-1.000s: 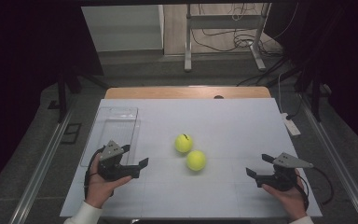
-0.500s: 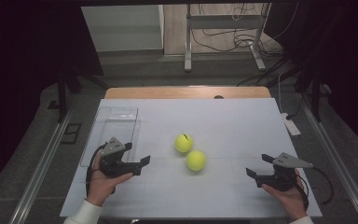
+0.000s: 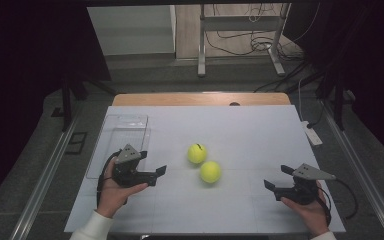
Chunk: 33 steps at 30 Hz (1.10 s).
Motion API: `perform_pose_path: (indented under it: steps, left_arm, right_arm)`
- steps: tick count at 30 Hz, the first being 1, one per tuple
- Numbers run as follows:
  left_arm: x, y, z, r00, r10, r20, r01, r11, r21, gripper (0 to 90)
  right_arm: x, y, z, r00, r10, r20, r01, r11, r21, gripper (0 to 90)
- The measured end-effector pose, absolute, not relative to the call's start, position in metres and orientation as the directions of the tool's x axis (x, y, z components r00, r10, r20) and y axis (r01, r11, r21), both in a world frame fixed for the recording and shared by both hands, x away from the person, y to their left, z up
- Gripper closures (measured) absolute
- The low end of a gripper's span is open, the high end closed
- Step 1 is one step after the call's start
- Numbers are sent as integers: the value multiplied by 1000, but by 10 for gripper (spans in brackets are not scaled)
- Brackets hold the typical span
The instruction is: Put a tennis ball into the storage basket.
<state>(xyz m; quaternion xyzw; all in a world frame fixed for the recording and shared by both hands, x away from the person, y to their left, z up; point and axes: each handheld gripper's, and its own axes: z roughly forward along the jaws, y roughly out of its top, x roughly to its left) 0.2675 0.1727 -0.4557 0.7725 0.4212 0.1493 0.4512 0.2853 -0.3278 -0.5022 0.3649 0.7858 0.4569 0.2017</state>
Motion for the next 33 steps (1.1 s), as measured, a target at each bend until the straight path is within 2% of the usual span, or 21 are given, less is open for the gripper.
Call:
perform_pose_path:
  steps: [33]
  left_arm:
    - [289, 134, -455, 669, 726, -161, 532, -316, 786, 124]
  right_arm:
    - [285, -328, -503, -652, 758, 16, 390, 317, 865, 129]
